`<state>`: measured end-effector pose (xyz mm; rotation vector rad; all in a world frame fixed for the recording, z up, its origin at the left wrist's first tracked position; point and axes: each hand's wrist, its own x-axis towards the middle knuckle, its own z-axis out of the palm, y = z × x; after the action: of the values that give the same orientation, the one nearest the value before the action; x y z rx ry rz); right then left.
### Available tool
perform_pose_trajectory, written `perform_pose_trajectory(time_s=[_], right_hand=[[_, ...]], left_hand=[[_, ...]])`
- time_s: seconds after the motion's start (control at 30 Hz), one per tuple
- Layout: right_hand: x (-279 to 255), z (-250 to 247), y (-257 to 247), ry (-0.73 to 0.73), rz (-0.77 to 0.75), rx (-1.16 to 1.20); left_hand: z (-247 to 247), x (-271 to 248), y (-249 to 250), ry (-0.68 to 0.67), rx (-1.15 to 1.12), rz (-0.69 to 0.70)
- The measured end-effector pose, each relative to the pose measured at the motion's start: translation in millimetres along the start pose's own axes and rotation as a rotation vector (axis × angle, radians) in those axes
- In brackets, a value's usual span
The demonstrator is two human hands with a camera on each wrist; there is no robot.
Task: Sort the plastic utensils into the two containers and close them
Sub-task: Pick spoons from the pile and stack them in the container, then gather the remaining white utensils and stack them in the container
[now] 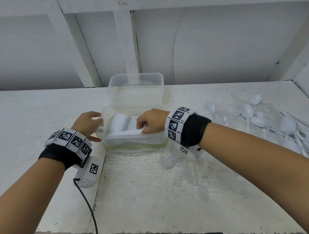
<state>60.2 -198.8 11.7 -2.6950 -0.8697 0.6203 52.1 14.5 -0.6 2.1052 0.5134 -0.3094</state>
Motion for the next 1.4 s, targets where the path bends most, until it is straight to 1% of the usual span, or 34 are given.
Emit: perform_pose_trajectory(time_s=[0.2,0.3,0.4,0.67,0.83,1.0,1.23,1.4], right_hand=[[12.5,-10.1,-0.2,-0.157,0.039,0.023],[14.1,-12.4,1.0,-0.179,0.048,0.046],[13.6,-11.7,4.6,-0.158,0.062,0.081],[16.1,-1.7,4.8,-0.073,0.040,0.016],[13.5,-7.2,9.4,-0.111,0.029,0.131],[14.2,-7.1,8.1,-0.115,0.012,0.139],[12.6,-5.7,7.5,-0.070,0.025,0.145],[11.7,-3.4,8.7,-0.004,0.025,0.127]], left_hand=[[-0.1,1.0,0.6,-0.006,-0.013,-0.007],[0.4,1.0,0.2,-0.003,-0.023,-0.006],[1.0,1.1,-1.1,0.002,-0.035,-0.006],[1.1,0.8,-0.7,0.001,-0.040,-0.007],[0.8,0.6,0.0,-0.001,-0.044,-0.007],[0.7,-0.7,-0.1,0.007,-0.048,-0.008],[2.0,-0.2,0.7,0.030,-0.043,-0.003],[1.7,-2.0,0.1,0.052,-0.002,0.016]])
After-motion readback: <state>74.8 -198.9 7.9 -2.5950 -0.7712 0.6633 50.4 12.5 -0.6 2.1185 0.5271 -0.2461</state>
